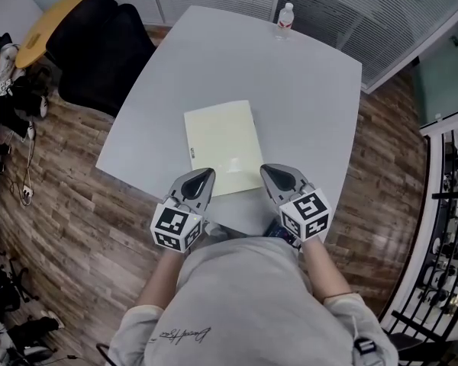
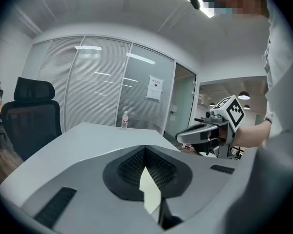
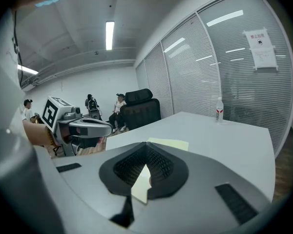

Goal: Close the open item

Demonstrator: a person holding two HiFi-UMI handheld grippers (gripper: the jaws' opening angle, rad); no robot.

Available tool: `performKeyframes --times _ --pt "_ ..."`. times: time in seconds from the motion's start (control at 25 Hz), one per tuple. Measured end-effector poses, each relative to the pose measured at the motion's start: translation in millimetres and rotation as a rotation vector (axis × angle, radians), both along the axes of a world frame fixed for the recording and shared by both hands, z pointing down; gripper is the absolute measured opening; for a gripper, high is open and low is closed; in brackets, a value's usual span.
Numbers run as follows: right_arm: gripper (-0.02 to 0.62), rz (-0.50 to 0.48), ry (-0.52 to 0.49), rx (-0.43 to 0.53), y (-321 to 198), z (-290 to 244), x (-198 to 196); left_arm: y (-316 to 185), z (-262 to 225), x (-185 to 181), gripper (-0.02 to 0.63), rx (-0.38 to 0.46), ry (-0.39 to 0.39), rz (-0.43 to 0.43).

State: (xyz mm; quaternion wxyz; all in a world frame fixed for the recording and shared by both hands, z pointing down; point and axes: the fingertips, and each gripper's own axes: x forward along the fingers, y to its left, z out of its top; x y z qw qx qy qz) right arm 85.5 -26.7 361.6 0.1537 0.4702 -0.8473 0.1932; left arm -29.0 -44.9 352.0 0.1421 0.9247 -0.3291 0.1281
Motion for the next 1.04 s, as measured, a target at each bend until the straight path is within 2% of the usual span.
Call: performKeyframes --times 1.04 --pt "0.013 -0.026 -0.005 -0.001 8.1 -0.8 -12.2 3.3 -5.4 -6.9 0.009 0.003 0.003 -0.011"
